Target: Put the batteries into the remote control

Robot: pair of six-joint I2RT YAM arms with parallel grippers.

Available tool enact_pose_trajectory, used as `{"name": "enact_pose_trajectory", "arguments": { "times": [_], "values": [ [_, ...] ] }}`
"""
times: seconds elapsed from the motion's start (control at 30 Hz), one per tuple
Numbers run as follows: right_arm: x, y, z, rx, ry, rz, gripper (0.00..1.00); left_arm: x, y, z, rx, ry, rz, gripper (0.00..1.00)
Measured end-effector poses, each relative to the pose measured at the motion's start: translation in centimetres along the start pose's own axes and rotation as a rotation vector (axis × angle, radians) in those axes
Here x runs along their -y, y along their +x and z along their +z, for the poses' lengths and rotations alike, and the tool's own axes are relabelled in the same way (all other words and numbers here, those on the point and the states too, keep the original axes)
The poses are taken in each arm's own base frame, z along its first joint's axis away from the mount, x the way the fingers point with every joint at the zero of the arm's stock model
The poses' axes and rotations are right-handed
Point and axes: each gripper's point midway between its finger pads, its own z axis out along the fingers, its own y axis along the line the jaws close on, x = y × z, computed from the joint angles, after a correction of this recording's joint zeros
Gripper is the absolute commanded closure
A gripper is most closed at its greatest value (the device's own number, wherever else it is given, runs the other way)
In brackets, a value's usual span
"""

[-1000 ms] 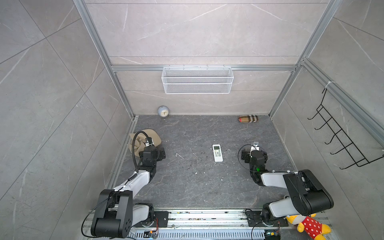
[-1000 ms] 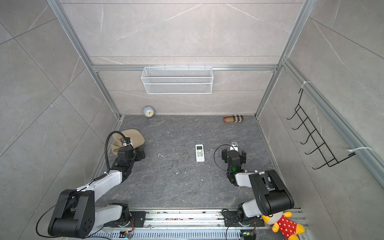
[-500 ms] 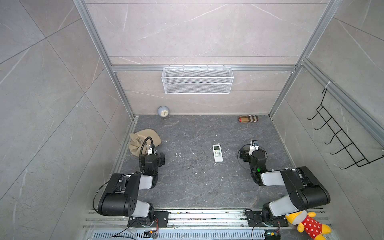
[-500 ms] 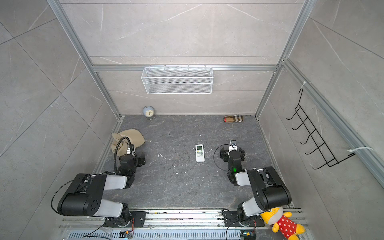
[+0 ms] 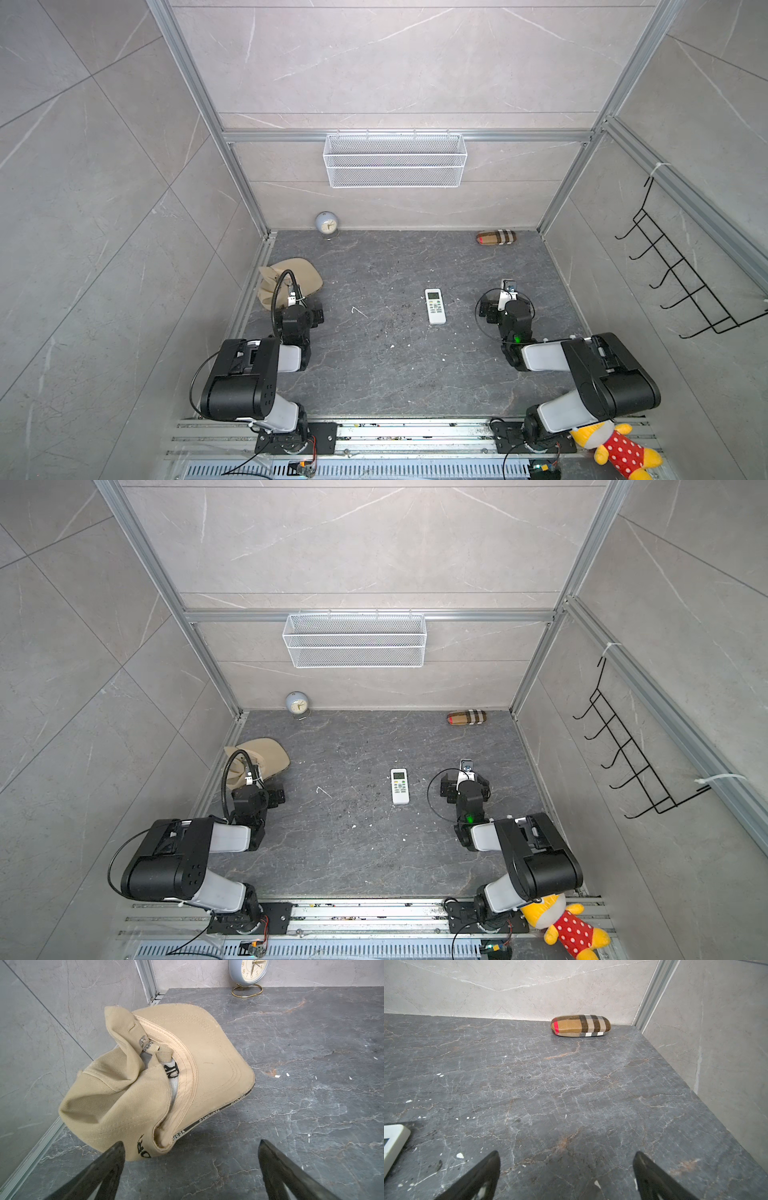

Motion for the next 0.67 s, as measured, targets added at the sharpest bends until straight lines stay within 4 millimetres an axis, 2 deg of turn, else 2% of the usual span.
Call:
{"name": "enact_pose_trajectory", "arguments": {
  "times": [0.67],
  "values": [
    [-0.18, -0.11, 0.04, 0.002, -0.01, 0.001, 0.01, -0.14, 0.08, 0.18, -0.011, 0.004, -0.006, 0.0]
  ]
}}
